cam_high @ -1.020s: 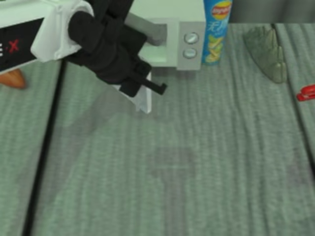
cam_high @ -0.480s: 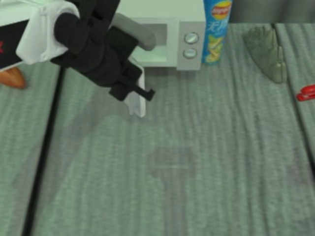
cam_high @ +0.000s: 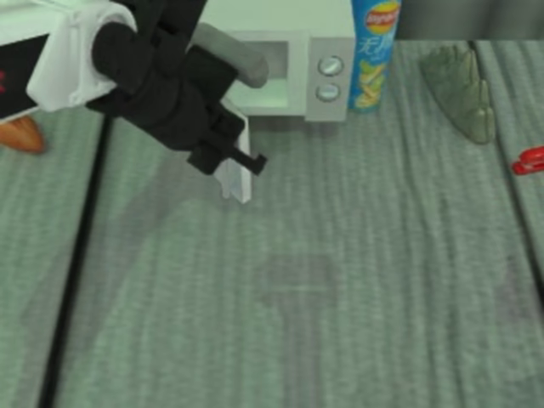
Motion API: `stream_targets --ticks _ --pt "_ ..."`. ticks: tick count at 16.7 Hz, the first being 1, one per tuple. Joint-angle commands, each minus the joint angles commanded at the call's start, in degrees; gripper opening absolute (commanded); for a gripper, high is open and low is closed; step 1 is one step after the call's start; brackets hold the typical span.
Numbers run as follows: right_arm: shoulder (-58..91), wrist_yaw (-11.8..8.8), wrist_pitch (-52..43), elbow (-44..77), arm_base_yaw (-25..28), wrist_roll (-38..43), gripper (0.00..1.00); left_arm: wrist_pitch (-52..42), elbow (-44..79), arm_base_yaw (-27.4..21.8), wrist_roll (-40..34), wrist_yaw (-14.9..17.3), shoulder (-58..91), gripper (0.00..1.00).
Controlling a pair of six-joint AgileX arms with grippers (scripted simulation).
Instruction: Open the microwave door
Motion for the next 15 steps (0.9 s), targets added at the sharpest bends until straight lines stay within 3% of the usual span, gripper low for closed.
stream_targets --ticks 15 --pt "0.00 0.00 0.00 0.00 0.00 0.00 1.00 -0.09 -0.32 0.17 0.75 0.83 -0.15 0.00"
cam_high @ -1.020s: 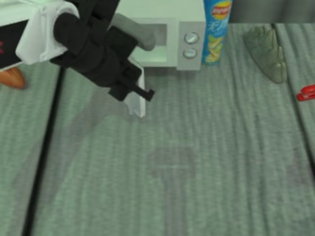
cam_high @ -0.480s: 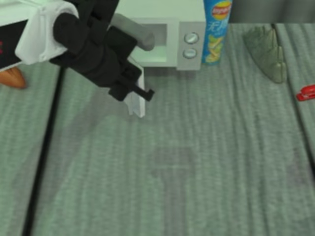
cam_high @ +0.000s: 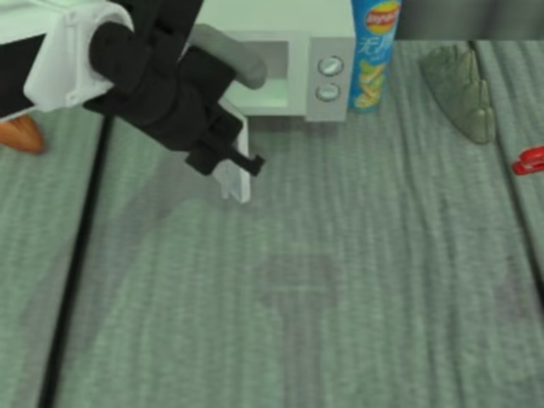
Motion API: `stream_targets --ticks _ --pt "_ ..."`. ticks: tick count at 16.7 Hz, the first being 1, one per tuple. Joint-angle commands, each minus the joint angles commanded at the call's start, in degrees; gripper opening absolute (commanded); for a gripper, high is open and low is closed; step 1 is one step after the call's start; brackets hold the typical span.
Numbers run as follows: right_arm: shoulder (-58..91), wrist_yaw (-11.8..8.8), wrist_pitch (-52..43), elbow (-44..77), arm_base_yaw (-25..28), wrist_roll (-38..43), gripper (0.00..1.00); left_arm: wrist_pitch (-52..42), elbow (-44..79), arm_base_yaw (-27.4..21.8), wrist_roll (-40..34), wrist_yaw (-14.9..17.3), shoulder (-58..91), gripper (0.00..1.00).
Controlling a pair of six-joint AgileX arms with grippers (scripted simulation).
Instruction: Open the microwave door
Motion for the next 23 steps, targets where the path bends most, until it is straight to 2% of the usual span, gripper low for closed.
stream_targets --ticks 7,23 --pt "0.00 0.00 0.00 0.00 0.00 0.00 1.00 -1.59 -2.38 3.75 9.36 4.56 -2.27 0.00" --pt "0.00 0.00 0.00 0.00 0.00 0.00 1.00 -1.58 -2.40 3.81 9.47 4.65 -2.34 0.00"
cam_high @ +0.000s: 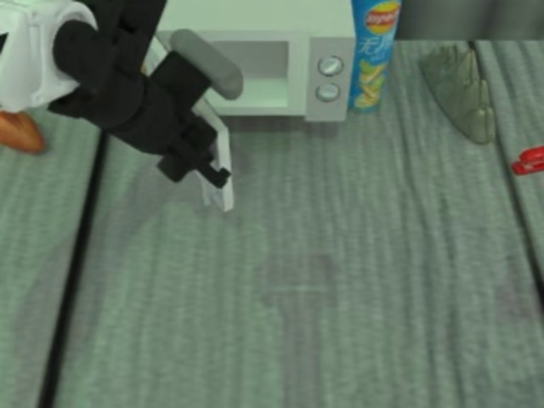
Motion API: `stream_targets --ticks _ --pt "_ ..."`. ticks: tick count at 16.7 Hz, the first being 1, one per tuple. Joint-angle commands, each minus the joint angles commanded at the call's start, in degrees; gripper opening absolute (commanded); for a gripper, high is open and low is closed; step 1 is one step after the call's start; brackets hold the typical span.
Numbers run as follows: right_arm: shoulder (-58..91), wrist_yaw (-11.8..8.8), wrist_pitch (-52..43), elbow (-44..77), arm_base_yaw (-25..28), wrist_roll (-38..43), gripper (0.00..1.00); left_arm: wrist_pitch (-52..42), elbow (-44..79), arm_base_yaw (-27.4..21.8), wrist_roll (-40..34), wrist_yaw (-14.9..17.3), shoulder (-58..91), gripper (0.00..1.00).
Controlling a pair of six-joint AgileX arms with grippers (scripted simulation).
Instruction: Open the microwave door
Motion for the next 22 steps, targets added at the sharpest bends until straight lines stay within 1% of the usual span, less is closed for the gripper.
stream_targets --ticks 11,14,19,22 --pt "0.00 0.00 0.00 0.00 0.00 0.00 1.00 -0.07 -0.15 -0.12 0.07 0.31 0.15 0.00" --pt "0.00 0.00 0.00 0.00 0.00 0.00 1.00 -0.74 -0.08 0.94 2.60 1.51 -0.17 0.00" --pt "0.00 0.00 0.00 0.00 0.00 0.00 1.00 -3.14 -1.01 3.71 9.63 4.36 -0.47 0.00" --pt "0.00 0.00 0.00 0.00 0.00 0.00 1.00 -3.41 -0.91 4.60 11.48 5.41 -1.11 0.00"
